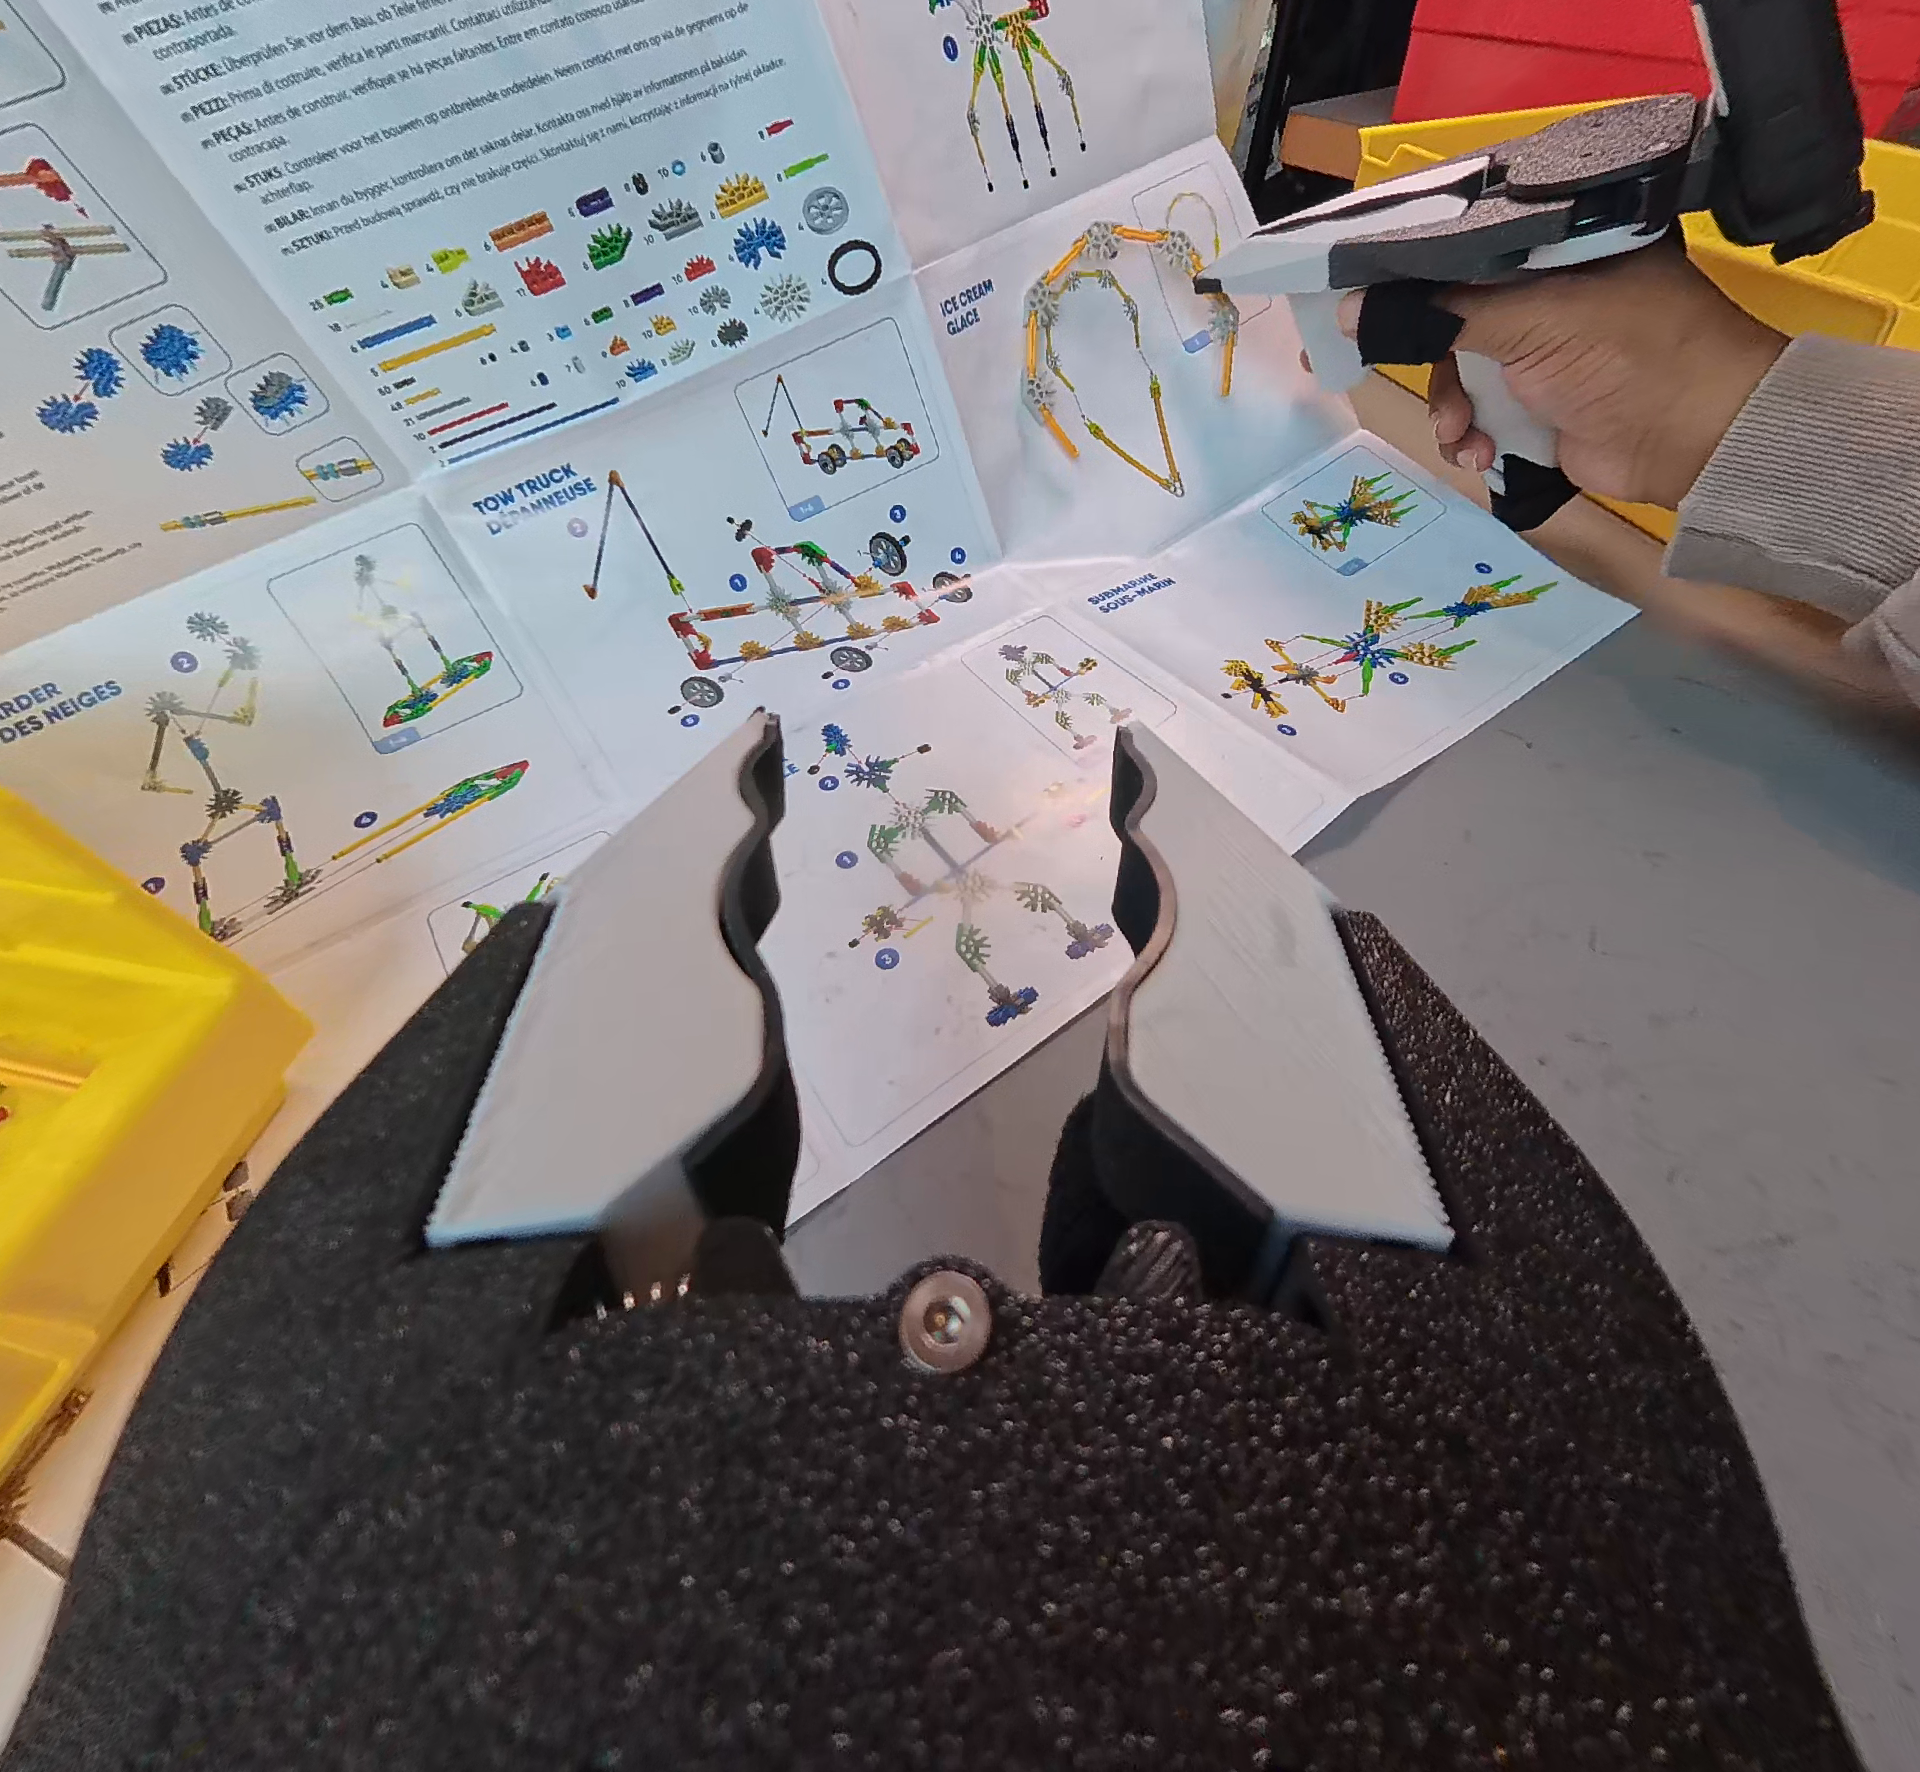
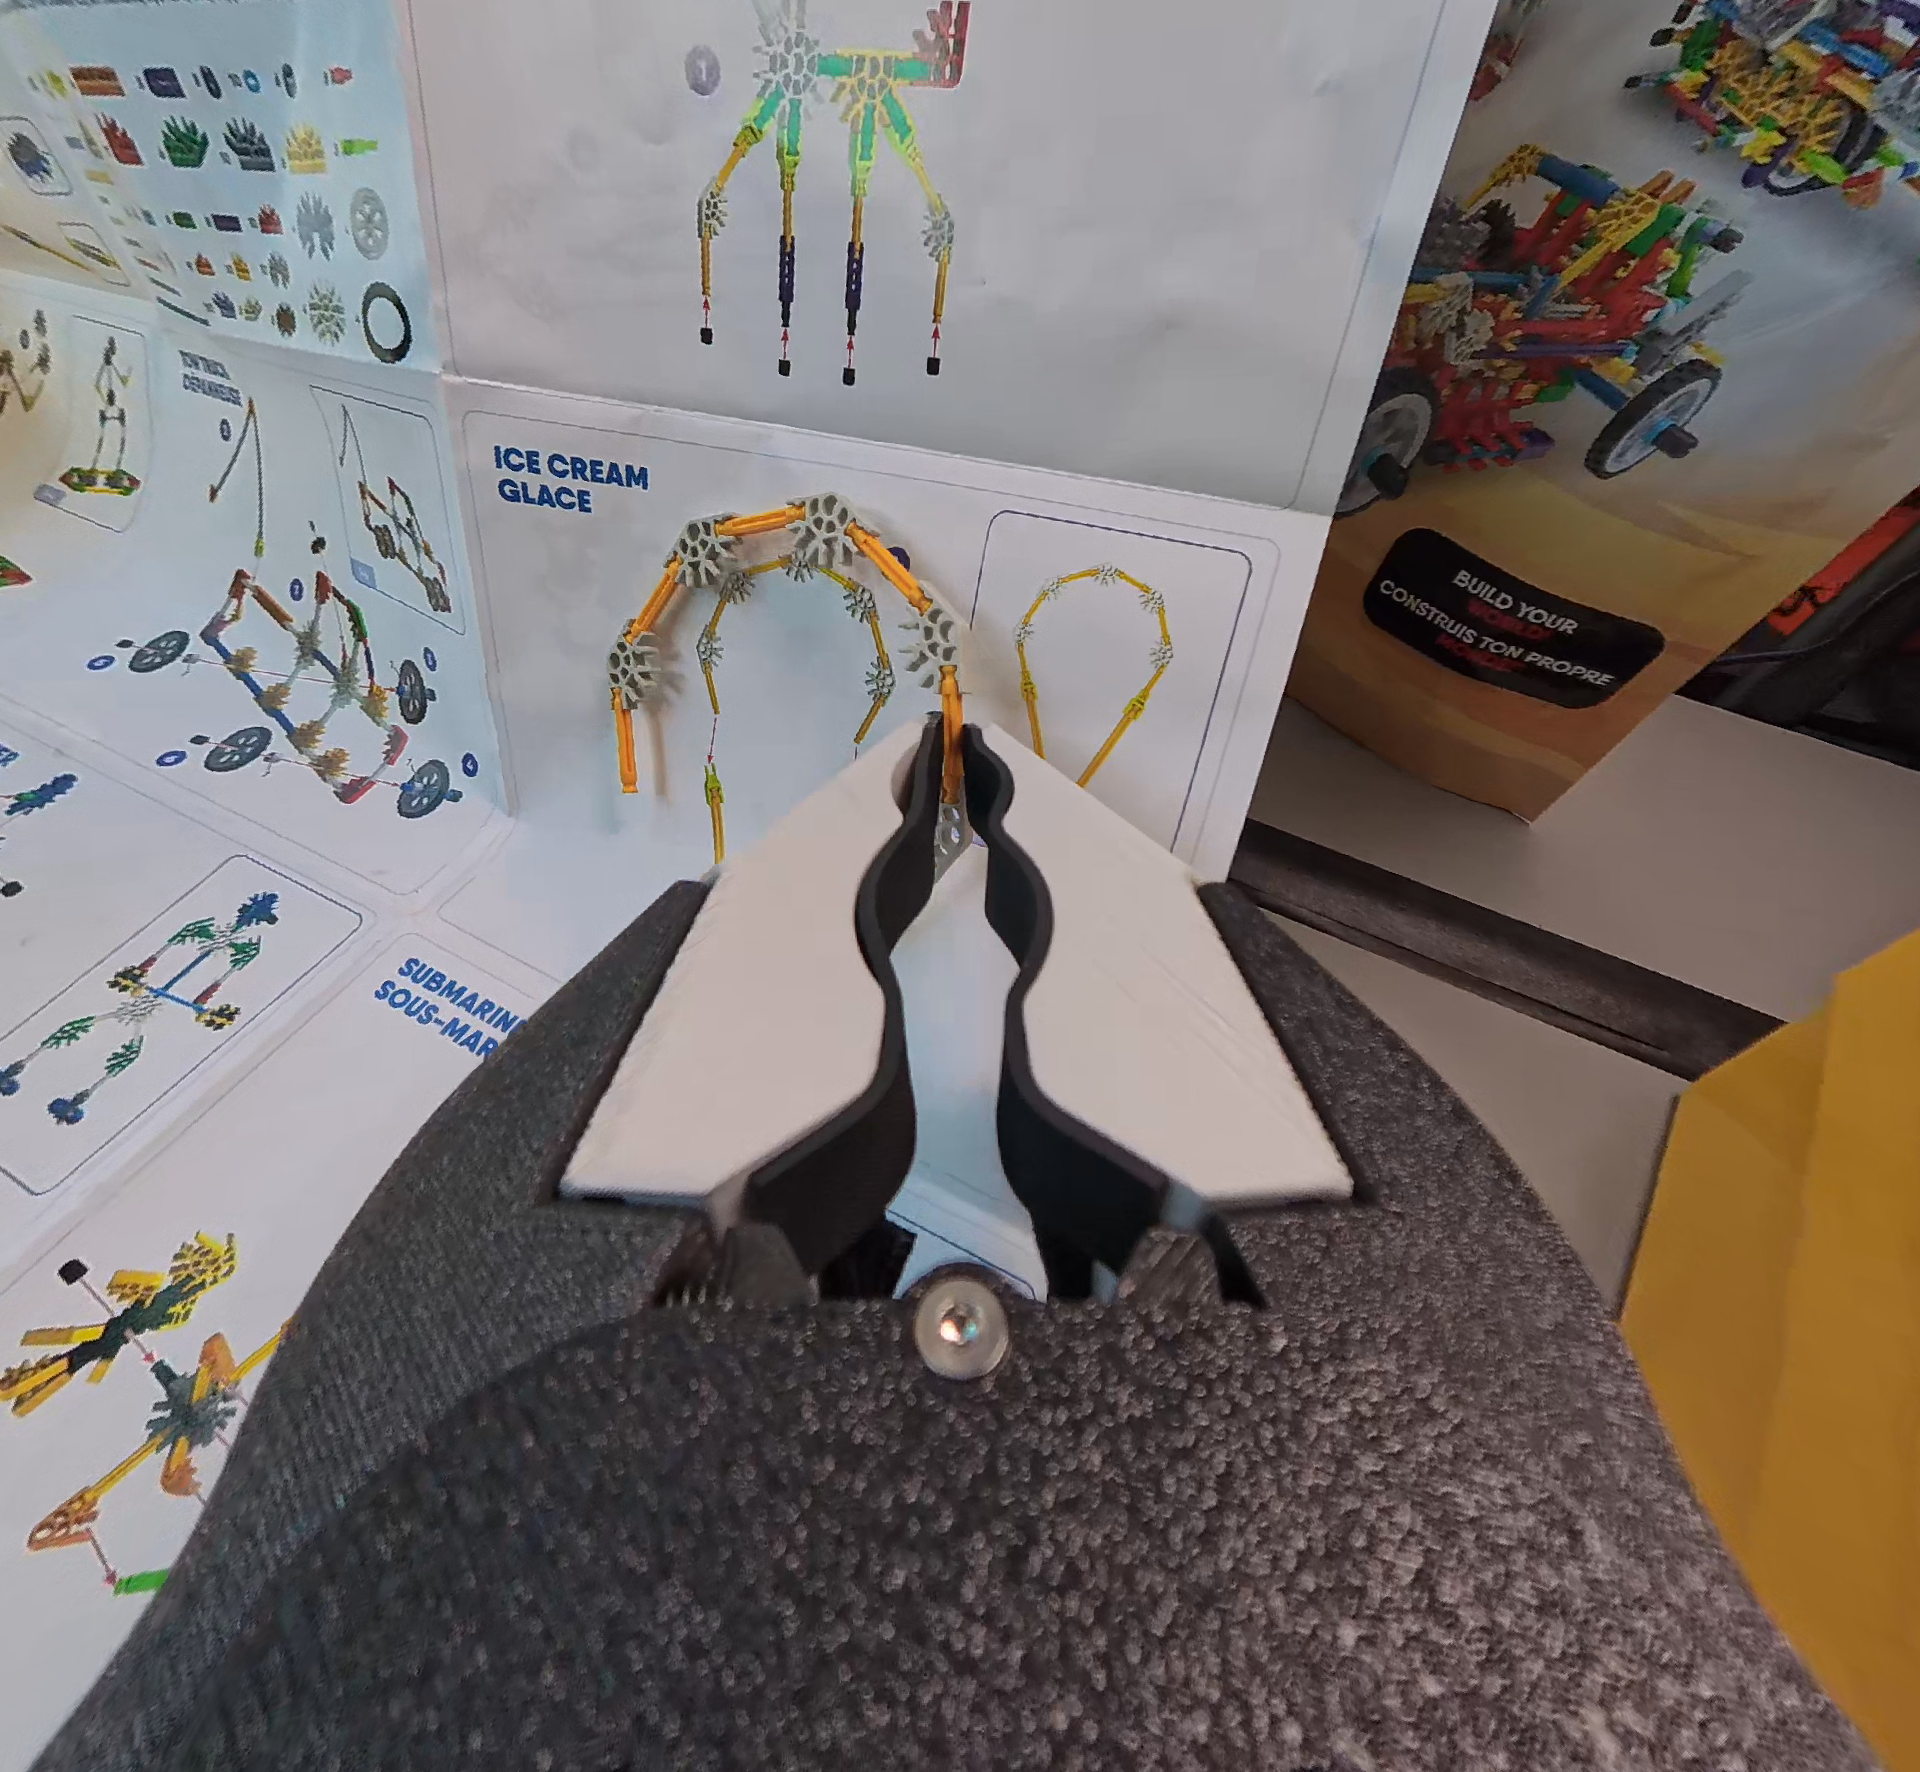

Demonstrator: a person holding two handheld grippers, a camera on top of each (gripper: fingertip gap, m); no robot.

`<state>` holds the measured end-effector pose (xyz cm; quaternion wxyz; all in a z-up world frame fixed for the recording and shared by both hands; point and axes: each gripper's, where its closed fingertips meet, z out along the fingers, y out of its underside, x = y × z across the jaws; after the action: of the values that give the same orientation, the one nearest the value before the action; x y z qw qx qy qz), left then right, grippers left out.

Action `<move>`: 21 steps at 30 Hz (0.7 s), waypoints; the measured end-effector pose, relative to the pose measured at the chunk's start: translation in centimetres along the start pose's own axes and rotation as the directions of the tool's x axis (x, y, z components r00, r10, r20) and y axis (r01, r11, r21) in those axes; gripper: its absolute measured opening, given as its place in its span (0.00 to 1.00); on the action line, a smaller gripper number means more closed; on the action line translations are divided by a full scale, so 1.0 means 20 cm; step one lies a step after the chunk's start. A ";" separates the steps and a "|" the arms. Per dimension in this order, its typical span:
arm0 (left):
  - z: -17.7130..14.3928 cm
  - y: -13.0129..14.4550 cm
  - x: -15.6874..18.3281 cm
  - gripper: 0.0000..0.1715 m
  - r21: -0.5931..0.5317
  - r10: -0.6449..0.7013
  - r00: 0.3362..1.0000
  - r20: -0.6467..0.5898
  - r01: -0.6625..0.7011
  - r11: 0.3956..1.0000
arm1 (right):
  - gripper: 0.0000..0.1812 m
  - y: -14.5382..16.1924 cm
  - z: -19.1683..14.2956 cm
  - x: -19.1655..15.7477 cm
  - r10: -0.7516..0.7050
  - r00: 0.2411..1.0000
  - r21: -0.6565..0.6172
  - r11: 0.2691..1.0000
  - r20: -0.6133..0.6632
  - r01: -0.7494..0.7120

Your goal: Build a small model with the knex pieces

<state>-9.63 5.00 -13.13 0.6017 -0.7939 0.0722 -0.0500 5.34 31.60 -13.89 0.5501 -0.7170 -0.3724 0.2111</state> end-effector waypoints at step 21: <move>0.01 0.00 0.03 0.37 -0.003 0.031 1.000 -0.007 -0.031 1.000 | 0.01 -0.17 -0.31 -0.08 0.041 0.999 0.087 0.995 -0.017 -0.040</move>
<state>-9.02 5.06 -13.08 0.6007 -0.7936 0.0863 -0.0433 7.74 26.86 -8.85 0.5799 -0.7017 -0.3431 0.2316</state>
